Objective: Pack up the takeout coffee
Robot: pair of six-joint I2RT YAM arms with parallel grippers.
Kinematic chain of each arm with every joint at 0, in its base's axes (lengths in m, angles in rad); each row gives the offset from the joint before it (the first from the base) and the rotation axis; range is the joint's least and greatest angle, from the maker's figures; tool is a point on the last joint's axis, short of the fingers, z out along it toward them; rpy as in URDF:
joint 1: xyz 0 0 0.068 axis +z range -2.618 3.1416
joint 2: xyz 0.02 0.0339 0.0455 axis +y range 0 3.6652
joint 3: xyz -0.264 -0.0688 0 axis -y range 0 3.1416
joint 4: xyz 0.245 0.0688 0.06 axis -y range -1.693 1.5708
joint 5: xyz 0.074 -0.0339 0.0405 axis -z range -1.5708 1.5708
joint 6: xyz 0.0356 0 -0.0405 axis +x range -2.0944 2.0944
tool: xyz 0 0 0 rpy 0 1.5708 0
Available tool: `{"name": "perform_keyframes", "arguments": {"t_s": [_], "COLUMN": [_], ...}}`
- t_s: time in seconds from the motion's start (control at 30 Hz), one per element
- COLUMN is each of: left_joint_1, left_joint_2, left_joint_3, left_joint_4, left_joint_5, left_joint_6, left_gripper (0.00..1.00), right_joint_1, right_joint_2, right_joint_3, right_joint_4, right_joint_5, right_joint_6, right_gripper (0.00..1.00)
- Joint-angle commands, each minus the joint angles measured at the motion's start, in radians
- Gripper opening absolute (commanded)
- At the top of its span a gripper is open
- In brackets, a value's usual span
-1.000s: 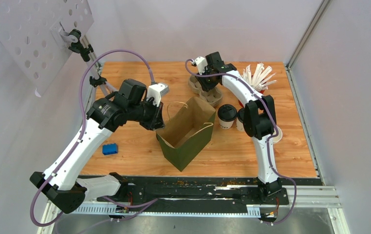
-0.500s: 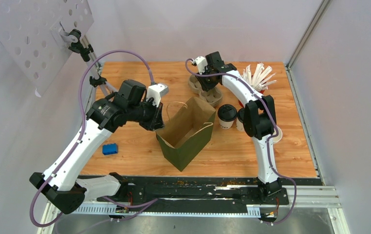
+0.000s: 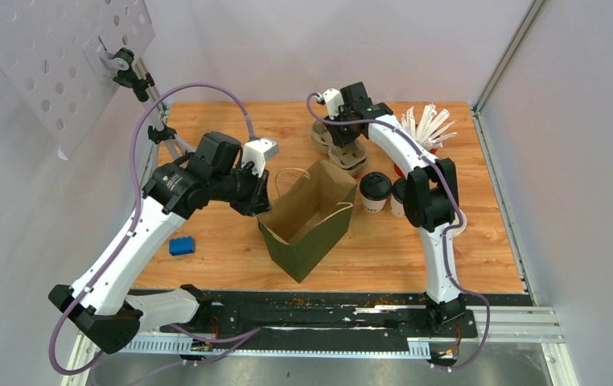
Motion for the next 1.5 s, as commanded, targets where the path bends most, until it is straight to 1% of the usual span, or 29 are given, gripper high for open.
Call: {"name": "perform_keyframes", "arguments": {"t_s": [0.0, 0.33, 0.57, 0.73, 0.83, 0.97, 1.07, 1.23, 1.47], "left_joint_1": [-0.003, -0.003, -0.004, -0.004, -0.003, -0.004, -0.004, -0.003, -0.004], "left_joint_2": [-0.021, -0.018, -0.017, -0.023, -0.026, -0.031, -0.031, -0.052, -0.109], "left_joint_3": [0.004, 0.011, 0.010, 0.009, 0.010, 0.026, 0.055, 0.087, 0.031], "left_joint_4": [0.006, 0.006, 0.011, 0.037, 0.067, 0.092, 0.090, 0.077, 0.072], "left_joint_5": [-0.002, -0.002, -0.010, -0.036, -0.047, -0.102, -0.115, -0.134, -0.161], "left_joint_6": [0.016, 0.015, 0.013, -0.007, -0.016, -0.044, -0.068, -0.122, -0.168], "left_gripper": [0.12, 0.12, 0.14, 0.24, 0.28, 0.38, 0.45, 0.49, 0.53], "right_joint_1": [0.006, 0.007, 0.008, 0.008, 0.008, 0.008, 0.008, 0.008, 0.008], "right_joint_2": [-0.058, -0.037, -0.063, -0.101, -0.128, -0.161, -0.184, -0.230, -0.324], "right_joint_3": [0.004, -0.001, 0.001, 0.006, 0.003, -0.003, -0.003, 0.003, 0.007], "right_joint_4": [0.047, 0.047, 0.046, 0.044, 0.046, 0.043, 0.036, 0.023, -0.033], "right_joint_5": [-0.001, 0.006, 0.009, 0.005, -0.005, -0.008, -0.009, -0.017, -0.012], "right_joint_6": [0.012, 0.017, 0.020, 0.023, 0.026, 0.030, 0.029, 0.043, 0.078], "right_gripper": [0.29, 0.29, 0.29, 0.29, 0.29, 0.29, 0.29, 0.29, 0.29]}}
